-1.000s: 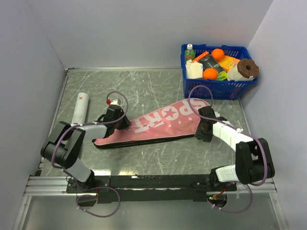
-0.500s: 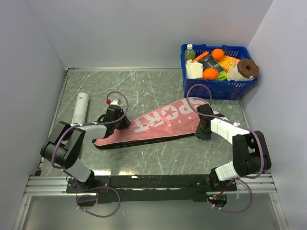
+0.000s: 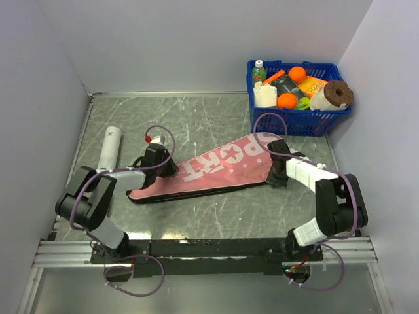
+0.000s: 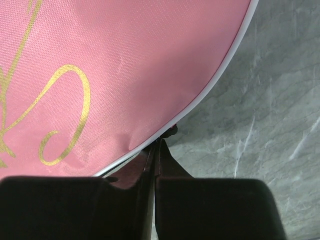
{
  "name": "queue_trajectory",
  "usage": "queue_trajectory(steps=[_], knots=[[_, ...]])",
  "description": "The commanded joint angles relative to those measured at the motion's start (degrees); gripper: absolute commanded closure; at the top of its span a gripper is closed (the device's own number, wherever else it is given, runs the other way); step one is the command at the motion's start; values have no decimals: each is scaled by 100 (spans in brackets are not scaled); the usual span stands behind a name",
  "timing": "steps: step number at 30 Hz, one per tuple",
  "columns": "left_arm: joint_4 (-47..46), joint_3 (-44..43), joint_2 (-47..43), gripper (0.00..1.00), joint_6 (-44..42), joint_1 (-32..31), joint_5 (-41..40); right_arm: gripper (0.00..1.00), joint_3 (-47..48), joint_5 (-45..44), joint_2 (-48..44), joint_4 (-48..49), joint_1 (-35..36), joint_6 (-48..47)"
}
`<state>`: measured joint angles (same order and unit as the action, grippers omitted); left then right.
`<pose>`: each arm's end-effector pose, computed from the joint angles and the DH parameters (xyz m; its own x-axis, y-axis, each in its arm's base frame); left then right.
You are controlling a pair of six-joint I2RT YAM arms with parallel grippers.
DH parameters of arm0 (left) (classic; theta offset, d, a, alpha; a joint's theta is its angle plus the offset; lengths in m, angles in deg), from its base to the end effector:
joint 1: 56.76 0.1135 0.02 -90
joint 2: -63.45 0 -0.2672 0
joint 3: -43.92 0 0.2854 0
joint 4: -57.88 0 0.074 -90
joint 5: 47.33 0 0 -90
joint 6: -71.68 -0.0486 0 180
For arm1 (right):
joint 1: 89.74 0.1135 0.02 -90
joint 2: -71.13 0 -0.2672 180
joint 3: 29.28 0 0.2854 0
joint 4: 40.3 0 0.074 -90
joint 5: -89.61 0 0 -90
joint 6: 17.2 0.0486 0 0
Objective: Pack up the badminton gear
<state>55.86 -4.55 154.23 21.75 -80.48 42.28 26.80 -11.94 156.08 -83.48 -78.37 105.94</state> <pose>0.3006 -0.1317 0.1093 -0.7089 -0.3916 -0.5866 -0.0769 0.8696 -0.4877 0.2802 0.0464 0.1262 -0.8535 0.3747 -0.3622 0.3988 0.9170 0.0090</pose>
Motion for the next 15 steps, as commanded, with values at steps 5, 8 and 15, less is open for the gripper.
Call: queue_trajectory(steps=[5,8,15], knots=[[528,197,-34,87,-184,52,-269,100,97,258,75,512,-22,-176],[492,197,-25,87,-193,44,-243,100,9,565,-101,617,40,-273],[484,180,18,87,-167,26,-243,100,228,1031,-260,503,1347,51]])
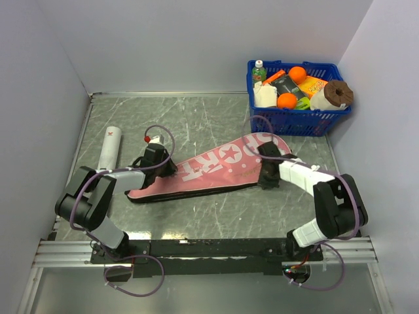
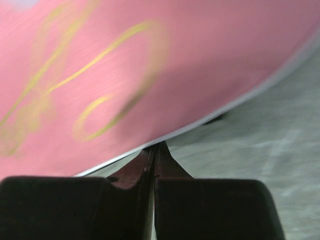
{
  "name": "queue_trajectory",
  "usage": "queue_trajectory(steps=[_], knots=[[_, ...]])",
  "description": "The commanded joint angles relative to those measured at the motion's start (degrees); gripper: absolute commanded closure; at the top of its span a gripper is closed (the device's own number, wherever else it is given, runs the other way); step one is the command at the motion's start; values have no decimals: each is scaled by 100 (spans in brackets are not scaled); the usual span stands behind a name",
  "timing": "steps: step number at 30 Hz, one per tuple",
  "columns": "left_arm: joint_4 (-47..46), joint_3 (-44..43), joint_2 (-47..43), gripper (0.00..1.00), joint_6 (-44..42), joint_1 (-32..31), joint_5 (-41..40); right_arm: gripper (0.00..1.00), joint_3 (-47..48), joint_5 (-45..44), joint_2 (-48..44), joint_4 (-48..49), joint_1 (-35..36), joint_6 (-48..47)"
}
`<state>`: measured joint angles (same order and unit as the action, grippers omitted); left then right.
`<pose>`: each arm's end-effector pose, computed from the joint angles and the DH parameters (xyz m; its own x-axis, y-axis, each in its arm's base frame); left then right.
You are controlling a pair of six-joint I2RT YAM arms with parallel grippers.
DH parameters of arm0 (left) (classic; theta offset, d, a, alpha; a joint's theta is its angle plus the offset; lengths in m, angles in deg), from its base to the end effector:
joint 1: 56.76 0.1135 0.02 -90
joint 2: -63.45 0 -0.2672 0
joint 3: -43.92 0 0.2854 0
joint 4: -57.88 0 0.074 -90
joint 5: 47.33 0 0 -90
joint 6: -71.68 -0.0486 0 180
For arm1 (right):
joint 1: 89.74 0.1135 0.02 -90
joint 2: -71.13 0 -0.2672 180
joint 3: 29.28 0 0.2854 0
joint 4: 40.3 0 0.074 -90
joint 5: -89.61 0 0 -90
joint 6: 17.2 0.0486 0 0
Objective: Pack up the badminton gear
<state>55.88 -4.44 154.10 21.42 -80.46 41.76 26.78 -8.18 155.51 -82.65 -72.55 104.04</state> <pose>0.3003 -0.1310 0.1094 -0.7052 -0.3886 -0.5931 -0.0780 0.8739 -0.4798 0.2747 0.0781 0.1288 -0.9004 0.2593 -0.3493 0.2538 0.9652 0.0623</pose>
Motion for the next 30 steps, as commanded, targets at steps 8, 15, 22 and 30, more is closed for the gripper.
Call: queue_trajectory(steps=[8,15,22,30], knots=[[455,125,49,88,-116,-90,-217,100,880,1244,684,789,2252,935],[508,133,-39,88,-151,-161,-331,100,1882,2036,2001,1492,3325,1437],[464,151,-275,89,-195,-257,-226,100,1998,2177,2575,2089,3528,1797],[1323,204,-1883,69,77,-679,-577,100,1312,1694,1969,2459,3361,1920]])
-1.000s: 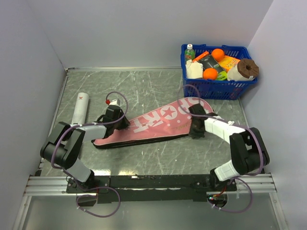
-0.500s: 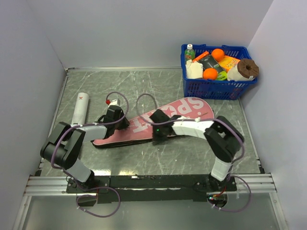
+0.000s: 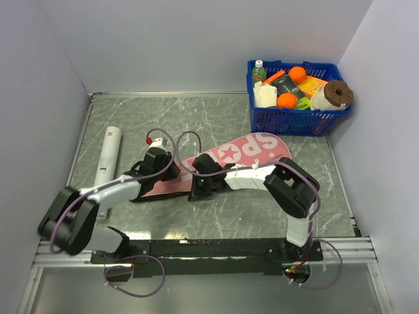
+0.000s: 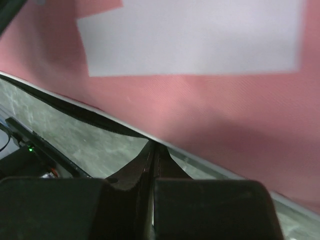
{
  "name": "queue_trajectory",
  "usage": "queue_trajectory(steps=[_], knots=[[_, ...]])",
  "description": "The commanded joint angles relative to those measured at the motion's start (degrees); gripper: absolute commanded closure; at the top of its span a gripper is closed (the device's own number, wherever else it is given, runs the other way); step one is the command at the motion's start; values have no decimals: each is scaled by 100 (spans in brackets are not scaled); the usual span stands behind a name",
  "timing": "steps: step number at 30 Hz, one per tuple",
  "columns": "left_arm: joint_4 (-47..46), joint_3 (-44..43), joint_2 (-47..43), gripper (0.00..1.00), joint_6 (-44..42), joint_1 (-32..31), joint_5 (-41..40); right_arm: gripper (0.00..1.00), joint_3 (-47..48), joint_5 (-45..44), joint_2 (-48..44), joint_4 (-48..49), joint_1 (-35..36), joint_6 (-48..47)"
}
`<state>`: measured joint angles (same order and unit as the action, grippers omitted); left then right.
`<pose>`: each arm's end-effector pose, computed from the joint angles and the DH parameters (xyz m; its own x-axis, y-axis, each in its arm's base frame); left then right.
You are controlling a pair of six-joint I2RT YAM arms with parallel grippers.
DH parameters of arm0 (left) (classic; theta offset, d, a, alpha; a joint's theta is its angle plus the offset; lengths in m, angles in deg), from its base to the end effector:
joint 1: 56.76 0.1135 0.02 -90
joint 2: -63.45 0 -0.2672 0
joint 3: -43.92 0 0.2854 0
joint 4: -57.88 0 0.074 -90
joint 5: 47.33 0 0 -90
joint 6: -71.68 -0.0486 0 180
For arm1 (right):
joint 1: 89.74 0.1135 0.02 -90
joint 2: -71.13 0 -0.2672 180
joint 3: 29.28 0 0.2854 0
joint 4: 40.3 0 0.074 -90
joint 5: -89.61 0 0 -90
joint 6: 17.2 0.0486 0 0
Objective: Pack up the badminton gear
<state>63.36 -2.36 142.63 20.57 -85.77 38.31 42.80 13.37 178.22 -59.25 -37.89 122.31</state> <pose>0.2689 -0.1449 0.1449 -0.6935 -0.3313 -0.6398 -0.0051 0.8903 -0.4554 0.2402 0.3245 0.1072 -0.9710 -0.0403 -0.2358 -0.1722 0.8017 0.5723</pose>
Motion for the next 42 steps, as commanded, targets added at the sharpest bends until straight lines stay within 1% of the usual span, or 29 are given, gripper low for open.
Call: queue_trajectory(steps=[1,3,4,6,8,10,12,15,16,18,20,23,27,30,32,37,38,40,42], knots=[[804,-39,-972,68,171,-148,-310,100,-412,-497,-442,144,-114,102],[1156,-170,-1219,64,197,-157,-591,100,-597,-636,-653,250,-167,128],[1480,-188,-1447,63,232,-157,-679,100,-789,-699,-898,268,-176,111],[1693,-154,-1685,57,347,-166,-750,100,-966,-821,-1136,207,-220,67],[1939,-92,-1975,54,417,-166,-759,100,-1308,-892,-1549,189,-316,32],[2124,-30,-2142,54,461,-175,-882,100,-1694,-1024,-1987,197,-421,14],[2422,14,-2178,54,575,-175,-1022,100,-1898,-1068,-2226,180,-492,-30],[2932,-56,-2038,52,838,-183,-1400,100,-2153,-1016,-2508,232,-633,-126],[3038,-83,-1907,51,917,-175,-1723,100,-2206,-981,-2517,241,-650,-144],[3407,-188,-1766,49,1260,-114,-2032,100,-2241,-919,-2526,276,-659,-188],[3539,-232,-1607,50,1383,-8,-2051,100,-2320,-832,-2552,425,-659,-188],[3654,-127,-1633,49,1664,194,-1946,100,-2399,-840,-2579,479,-659,-249],[4171,-197,-1861,49,2174,230,-2182,100,-2487,-788,-2658,584,-677,-355],[4760,-372,-2326,48,2570,230,-2585,100,-2531,-630,-2640,655,-721,-408],[5147,-443,-2485,47,2780,256,-2710,100,-2584,-550,-2623,829,-738,-425],[5473,-391,-2723,47,2957,537,-2596,100,-2689,-269,-2535,1093,-756,-452],[5473,-356,-2723,46,2992,572,-2570,100,-2707,-225,-2526,1120,-765,-434],[5394,-303,-2697,46,2914,817,-2378,100,-2751,-111,-2517,1208,-773,-408],[5280,-233,-2575,45,2861,1063,-2368,100,-2760,-75,-2535,1234,-773,-399]])
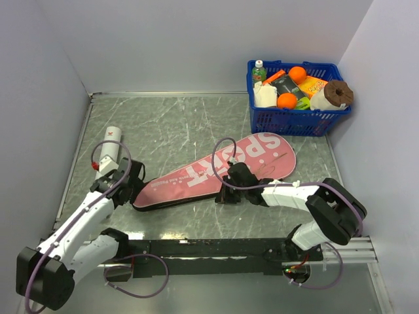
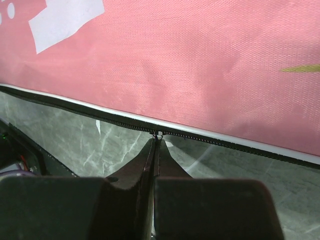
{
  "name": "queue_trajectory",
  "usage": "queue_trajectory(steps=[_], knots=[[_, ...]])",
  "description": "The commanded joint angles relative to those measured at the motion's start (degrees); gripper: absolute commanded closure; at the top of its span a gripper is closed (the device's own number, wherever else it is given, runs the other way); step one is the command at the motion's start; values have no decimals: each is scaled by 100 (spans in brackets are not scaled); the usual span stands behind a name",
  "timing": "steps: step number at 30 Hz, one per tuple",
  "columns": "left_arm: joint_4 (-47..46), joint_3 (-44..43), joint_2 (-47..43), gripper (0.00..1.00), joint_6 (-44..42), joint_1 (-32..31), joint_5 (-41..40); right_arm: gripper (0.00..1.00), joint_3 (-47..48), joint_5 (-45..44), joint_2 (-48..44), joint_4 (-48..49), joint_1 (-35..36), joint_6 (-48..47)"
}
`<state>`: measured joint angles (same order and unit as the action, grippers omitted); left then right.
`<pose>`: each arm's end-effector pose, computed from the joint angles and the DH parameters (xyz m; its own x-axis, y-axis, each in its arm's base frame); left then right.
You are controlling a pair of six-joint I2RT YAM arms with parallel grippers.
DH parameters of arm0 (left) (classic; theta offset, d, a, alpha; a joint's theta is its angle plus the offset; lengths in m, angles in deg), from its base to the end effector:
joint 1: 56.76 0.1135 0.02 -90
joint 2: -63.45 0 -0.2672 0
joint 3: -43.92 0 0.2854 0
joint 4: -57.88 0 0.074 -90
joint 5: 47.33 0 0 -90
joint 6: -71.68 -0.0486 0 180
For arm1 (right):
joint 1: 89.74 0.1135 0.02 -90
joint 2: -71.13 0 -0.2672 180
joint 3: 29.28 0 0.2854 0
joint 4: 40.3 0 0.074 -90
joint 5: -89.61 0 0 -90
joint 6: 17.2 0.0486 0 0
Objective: Pack up the badminton gear
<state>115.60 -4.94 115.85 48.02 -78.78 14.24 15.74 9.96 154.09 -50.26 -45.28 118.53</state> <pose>0.1922 -0.0528 0.2052 -0.4338 -0.6934 -0.5753 -0.6974 0.6627 -0.2729 0.2037 0.2122 0.1128 -0.9246 0.0796 -0.3725 -0.1618 0.8033 0.5731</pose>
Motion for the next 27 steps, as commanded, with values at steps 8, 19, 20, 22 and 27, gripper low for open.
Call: queue_trajectory(steps=[8,19,20,22,27], knots=[[-383,236,841,46,-245,822,416,100,-80,459,-105,459,-122,-30],[-1367,1009,1071,55,-412,752,1321,100,-54,626,194,573,-202,-47],[-1585,1062,1036,56,-421,691,1383,100,-28,644,273,574,-176,-56],[-1727,1185,956,65,-430,577,1462,100,139,670,396,547,-27,-56],[-1904,1344,675,76,-359,137,1594,100,727,442,756,301,492,93]])
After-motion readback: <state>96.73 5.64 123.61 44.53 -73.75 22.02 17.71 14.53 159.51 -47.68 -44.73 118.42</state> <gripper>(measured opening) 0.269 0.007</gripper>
